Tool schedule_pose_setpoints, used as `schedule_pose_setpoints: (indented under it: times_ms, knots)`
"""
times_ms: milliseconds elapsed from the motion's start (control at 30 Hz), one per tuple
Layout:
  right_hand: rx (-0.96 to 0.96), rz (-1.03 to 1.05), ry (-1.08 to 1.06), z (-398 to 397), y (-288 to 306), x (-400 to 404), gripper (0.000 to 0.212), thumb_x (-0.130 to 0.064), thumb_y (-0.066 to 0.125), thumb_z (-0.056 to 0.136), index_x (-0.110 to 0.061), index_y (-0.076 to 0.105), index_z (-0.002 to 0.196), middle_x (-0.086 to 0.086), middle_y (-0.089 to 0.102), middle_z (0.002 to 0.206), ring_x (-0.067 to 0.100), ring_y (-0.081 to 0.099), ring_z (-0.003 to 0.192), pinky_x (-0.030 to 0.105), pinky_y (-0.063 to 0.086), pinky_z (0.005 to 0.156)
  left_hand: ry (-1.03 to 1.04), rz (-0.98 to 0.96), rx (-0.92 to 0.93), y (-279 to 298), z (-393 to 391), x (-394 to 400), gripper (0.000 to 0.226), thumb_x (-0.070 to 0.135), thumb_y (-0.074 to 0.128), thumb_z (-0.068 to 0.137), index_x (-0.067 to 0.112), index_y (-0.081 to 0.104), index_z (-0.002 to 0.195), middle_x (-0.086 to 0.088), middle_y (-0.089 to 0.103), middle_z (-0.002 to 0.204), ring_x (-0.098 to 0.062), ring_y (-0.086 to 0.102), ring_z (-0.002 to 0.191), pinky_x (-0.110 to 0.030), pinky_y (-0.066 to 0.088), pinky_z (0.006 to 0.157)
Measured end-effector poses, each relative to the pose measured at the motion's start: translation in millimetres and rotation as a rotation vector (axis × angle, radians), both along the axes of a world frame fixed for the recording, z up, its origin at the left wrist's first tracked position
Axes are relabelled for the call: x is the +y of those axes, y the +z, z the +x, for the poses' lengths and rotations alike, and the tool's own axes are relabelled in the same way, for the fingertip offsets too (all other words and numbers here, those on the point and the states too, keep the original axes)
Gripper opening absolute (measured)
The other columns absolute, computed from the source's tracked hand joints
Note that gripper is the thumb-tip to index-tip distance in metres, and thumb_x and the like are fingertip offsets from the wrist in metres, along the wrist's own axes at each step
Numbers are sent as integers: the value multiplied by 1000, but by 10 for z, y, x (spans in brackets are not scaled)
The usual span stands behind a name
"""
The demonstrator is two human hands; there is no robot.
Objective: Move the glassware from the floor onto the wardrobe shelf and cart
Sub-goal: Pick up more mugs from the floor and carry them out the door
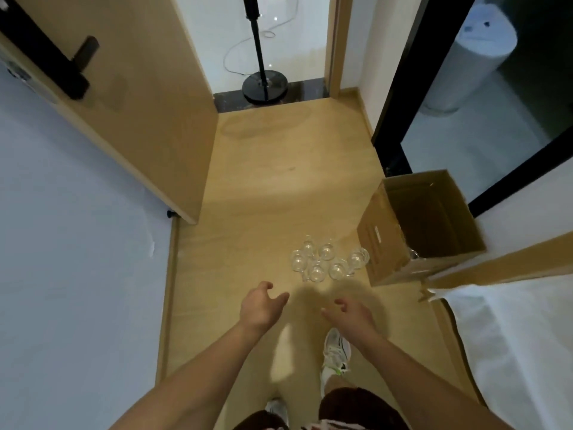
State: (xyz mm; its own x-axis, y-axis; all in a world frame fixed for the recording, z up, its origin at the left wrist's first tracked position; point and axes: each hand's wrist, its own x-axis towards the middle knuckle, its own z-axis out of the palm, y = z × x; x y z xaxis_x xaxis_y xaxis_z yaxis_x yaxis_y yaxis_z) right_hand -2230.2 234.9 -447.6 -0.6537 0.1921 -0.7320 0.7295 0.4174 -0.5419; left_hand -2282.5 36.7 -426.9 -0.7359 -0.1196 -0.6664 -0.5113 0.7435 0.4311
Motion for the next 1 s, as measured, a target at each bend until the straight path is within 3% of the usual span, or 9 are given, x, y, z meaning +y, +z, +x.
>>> schedule_pose_setpoints:
  times_ms: [233,400,500,567,700,767,867,1000]
  knots:
    - [-104,-89,-18,-687,-514,434,59,-43,72,88,-15,56,138,8,60,133,22,59,111,31,48,86,37,-16,-27,-350,-661,519,53,46,62,94,20,54,139,-7,57,141,-25,55,125,-32,44,99]
    - [-199,-149,-111,-818,-1114,449,56,-43,75,86,-14,61,131,6,63,130,23,60,115,34,50,94,60,-33,-140,-921,-793,541,54,47,65,92,20,55,137,-8,59,139,-27,58,124,-32,46,99]
    - [-233,-185,-204,-911,-1660,372,57,-44,75,85,-12,60,131,6,63,129,23,60,113,31,48,89,109,-20,-210,-1419,-876,511,51,46,68,90,20,58,133,-8,59,138,-26,60,120,-35,49,100]
    - [-258,-221,-294,-972,-2122,287,58,-43,76,85,-10,60,131,7,63,126,24,61,111,35,51,91,124,-16,-235,-1857,-955,496,49,45,70,88,21,61,130,-8,61,135,-26,63,114,-38,51,99]
    - [-290,-292,-450,-1102,-3277,31,54,-44,75,86,-12,60,127,5,64,118,24,62,107,40,53,91,127,-2,-261,-3004,-1181,477,48,42,69,90,18,61,130,-5,61,127,-25,60,115,-32,47,96]
    - [-329,-356,-572,-1220,-3931,-104,47,-41,74,87,-13,61,123,2,64,102,18,61,89,33,54,73,191,69,-283,-3694,-1313,499,45,40,70,90,15,61,127,-6,63,122,-25,60,110,-36,49,97]
    - [-365,-475,-765,-1434,-4907,-263,37,-37,73,90,-14,61,117,0,55,78,13,48,61,23,38,46,305,159,-261,-4732,-1499,529,41,38,74,88,12,68,119,-6,69,114,-22,62,105,-34,48,96]
    - [-325,-692,-1018,-1620,-5832,-548,31,-39,67,93,-16,67,114,2,58,75,11,46,55,24,36,47,447,323,-283,-5719,-1599,585,29,25,74,90,12,70,115,2,71,98,-8,64,77,-22,47,65]
